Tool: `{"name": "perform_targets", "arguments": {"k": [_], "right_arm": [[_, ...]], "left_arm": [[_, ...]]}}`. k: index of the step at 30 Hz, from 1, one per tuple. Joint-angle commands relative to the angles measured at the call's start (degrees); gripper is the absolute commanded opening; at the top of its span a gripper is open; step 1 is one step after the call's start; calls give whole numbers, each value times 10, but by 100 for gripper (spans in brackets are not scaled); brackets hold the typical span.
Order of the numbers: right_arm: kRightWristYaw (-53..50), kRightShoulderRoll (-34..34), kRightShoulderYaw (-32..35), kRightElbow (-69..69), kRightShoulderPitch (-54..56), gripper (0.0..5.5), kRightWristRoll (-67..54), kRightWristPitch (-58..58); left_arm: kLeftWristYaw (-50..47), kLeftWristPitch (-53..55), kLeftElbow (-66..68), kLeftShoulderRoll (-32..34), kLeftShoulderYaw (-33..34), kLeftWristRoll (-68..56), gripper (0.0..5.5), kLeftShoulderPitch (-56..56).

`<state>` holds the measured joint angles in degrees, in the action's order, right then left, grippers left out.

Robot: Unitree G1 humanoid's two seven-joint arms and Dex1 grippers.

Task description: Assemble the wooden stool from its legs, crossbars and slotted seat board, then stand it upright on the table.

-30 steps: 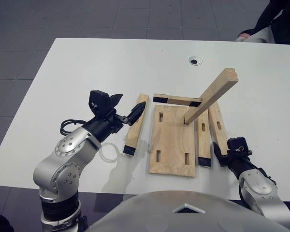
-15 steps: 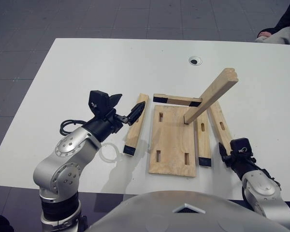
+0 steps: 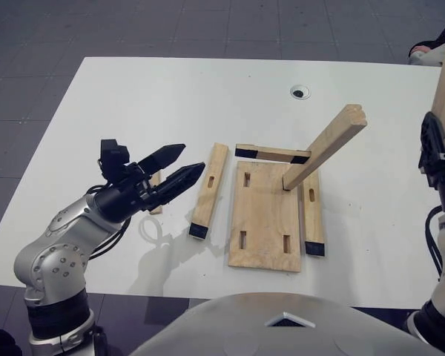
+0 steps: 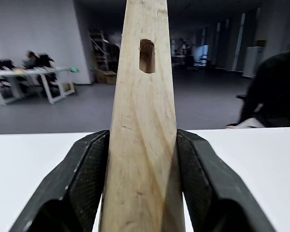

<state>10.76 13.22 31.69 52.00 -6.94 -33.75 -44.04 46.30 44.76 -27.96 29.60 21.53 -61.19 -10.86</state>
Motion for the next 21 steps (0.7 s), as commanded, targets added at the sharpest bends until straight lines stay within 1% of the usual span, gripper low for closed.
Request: {"name": "perform_targets", "arguments": {"k": [1, 3, 5, 8, 10, 13, 15, 17, 21], "right_arm": [[37, 11, 41, 23, -5, 214, -250, 42], [52, 31, 54, 24, -24, 214, -372, 69], [97, 57, 43, 45, -64, 214, -440, 81], [161, 94, 31, 67, -119, 214, -484, 96], [192, 114, 19, 72, -146, 214, -487, 108], [246, 139, -45, 79, -174, 214, -443, 120], [268, 151, -111, 80, -184, 214, -378, 129], [278, 157, -182, 80, -184, 214, -312, 135], [286, 166, -290, 77, -172, 214, -203, 146]], "left_arm": [[63, -7, 32, 13, -7, -19, 489, 0], [80, -12, 34, 11, -12, -24, 489, 3], [89, -20, 23, 9, -22, -19, 489, 3], [93, -29, 13, 7, -32, -15, 489, 3], [92, -36, 7, 7, -37, -15, 489, 3], [87, -43, -24, 3, -51, -20, 489, 4], [83, -48, -56, 0, -63, -30, 489, 3], [79, -49, -81, -3, -75, -47, 489, 5], [66, -49, -99, -7, -104, -68, 489, 21]]}}
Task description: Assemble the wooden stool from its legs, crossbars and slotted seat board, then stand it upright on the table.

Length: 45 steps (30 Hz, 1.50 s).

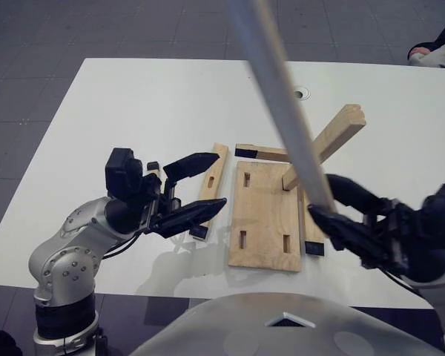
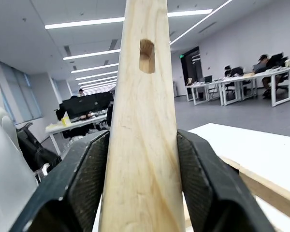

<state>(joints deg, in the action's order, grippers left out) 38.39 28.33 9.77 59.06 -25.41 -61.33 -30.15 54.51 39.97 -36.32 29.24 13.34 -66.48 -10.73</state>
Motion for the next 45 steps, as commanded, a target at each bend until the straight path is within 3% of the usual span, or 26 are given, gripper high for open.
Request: {"name": "perform_targets", "arguments": {"k": [1, 9, 18, 34, 45], "right_arm": [[12, 17, -91, 4, 16, 214, 92, 12], [11, 27, -172, -16, 43, 214, 172, 32], [10, 31, -200, -25, 46, 214, 201, 44], [-8, 29, -198, -28, 51, 214, 194, 52], [-13, 32, -211, -25, 49, 214, 196, 54]], "left_arm": [[-21, 0, -19, -4, -28, -21, 489, 23], [-55, -5, -13, -7, -61, -31, 489, 39], [-48, -9, -16, -1, -67, -35, 489, 34], [-56, -27, -3, -11, -55, -59, 224, 41], [-90, -35, 7, -29, -55, -59, 215, 50]]}}
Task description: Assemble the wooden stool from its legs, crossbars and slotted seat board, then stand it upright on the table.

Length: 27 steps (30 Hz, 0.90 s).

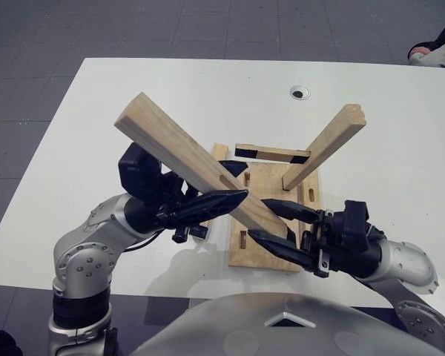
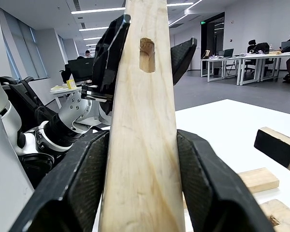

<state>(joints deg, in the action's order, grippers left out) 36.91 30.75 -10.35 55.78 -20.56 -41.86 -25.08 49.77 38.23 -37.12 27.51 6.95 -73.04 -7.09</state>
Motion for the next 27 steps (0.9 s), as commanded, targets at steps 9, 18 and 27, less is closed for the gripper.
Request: {"name": "perform_targets", "arguments": {"k": [9, 18, 27], "right_arm": [[-6, 8, -50, -2, 8, 214, 18, 9], [-17, 10, -60, -11, 18, 214, 30, 12], [-27, 28, -28, -15, 20, 306, -2, -8]], "left_arm": [[-46, -13, 12, -17, 3, 13, 212, 12], [-35, -10, 11, -7, -2, 27, 207, 9], [5, -16, 8, 13, -7, 59, 206, -2]]}}
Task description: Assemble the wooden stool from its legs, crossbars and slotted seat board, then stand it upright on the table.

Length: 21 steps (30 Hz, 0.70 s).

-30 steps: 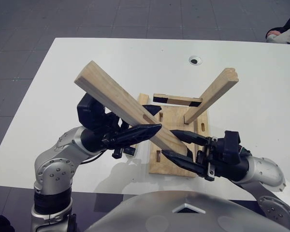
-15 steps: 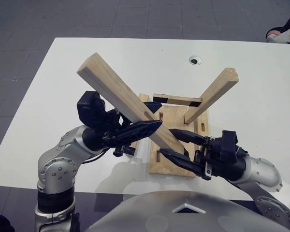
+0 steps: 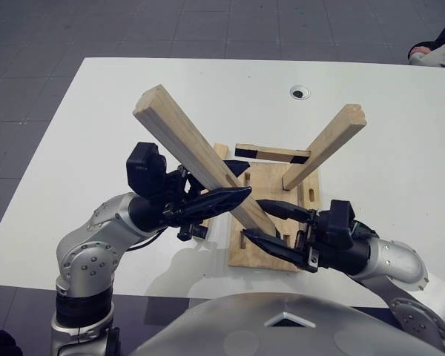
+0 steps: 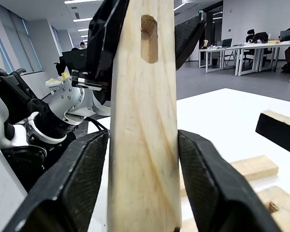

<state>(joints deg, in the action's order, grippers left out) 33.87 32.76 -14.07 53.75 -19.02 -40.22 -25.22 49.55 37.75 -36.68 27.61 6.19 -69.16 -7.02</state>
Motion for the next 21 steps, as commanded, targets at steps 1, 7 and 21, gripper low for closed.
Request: {"name": "perform_targets", "arguments": {"k": [1, 7, 21], "right_arm": [[4, 9, 11, 5, 5, 324, -17, -5], [1, 9, 15, 1, 2, 429, -2, 1], [104, 83, 107, -41, -65, 550, 15, 49]], "left_arm": [[14, -15, 3, 13, 0, 26, 206, -5], [41, -32, 4, 16, 0, 35, 206, -12], [301, -211, 251, 31, -26, 220, 205, 93]]}}
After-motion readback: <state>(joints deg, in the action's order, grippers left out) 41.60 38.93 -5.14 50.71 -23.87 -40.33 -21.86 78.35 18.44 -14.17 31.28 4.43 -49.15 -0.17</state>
